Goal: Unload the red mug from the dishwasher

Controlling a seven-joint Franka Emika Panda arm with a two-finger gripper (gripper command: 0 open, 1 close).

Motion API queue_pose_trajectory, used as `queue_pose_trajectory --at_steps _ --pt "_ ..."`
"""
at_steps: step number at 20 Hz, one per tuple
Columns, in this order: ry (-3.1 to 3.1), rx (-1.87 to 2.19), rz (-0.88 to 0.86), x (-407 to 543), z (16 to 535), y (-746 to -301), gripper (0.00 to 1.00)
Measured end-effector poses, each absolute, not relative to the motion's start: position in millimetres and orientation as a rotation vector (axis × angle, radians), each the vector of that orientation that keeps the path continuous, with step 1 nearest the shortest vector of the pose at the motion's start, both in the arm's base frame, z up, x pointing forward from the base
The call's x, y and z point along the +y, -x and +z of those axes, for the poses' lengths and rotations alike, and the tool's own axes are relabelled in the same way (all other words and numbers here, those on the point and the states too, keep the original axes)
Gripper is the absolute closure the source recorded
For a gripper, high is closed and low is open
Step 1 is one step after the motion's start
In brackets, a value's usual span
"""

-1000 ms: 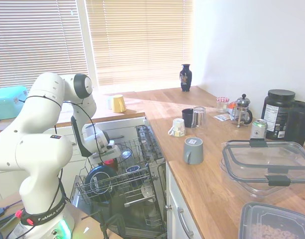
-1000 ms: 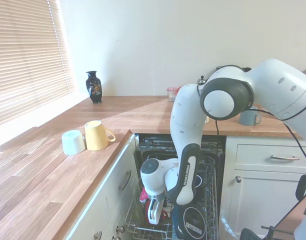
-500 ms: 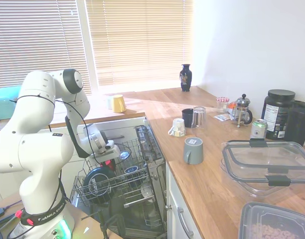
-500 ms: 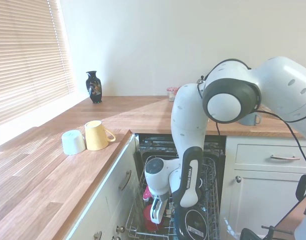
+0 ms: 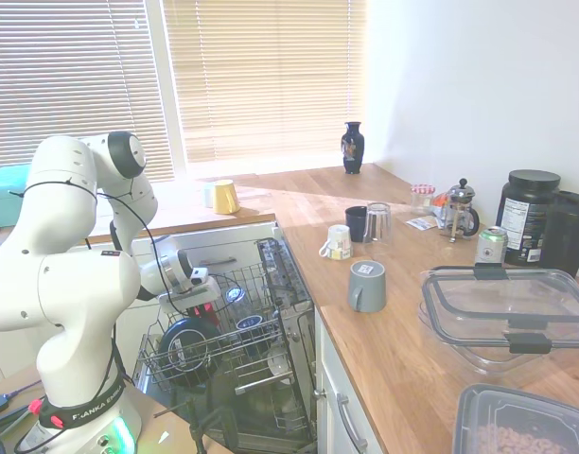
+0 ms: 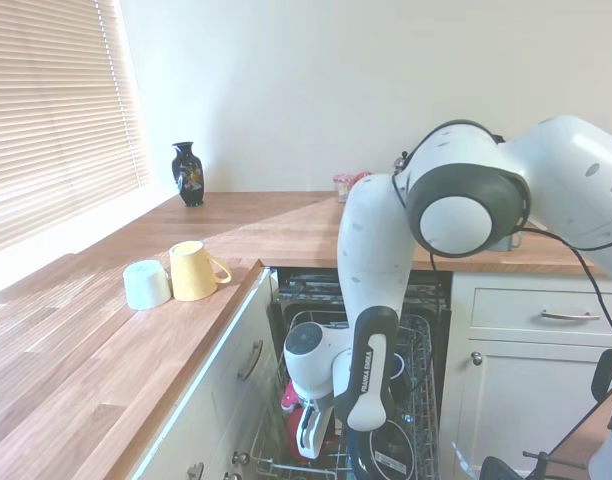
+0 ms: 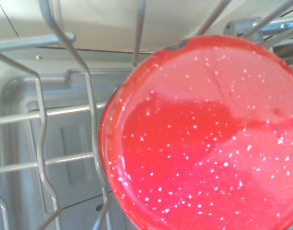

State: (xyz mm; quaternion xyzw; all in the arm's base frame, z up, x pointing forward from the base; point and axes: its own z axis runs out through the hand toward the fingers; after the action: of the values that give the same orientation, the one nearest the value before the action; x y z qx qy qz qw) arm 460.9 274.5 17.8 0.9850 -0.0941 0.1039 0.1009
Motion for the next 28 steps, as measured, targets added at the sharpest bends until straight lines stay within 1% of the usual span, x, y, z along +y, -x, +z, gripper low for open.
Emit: queue_pose_trajectory --at_steps 5,9,15,20,24,28 --pt "-2.899 -0.301 0.327 279.1 26.0 -458.7 1.0" --pt "-2.887 -0.294 0.384 282.1 59.6 -452.5 1.0" --pt "-2.886 -0.342 0.467 256.7 130.4 -453.6 1.0" --pt "-2.911 -0.394 0.525 234.2 205.2 -463.5 1.0" --pt "-2.937 -0.435 0.577 216.0 263.2 -477.1 1.0" --pt "-2.96 -0.548 0.63 189.5 320.0 -501.5 1.0"
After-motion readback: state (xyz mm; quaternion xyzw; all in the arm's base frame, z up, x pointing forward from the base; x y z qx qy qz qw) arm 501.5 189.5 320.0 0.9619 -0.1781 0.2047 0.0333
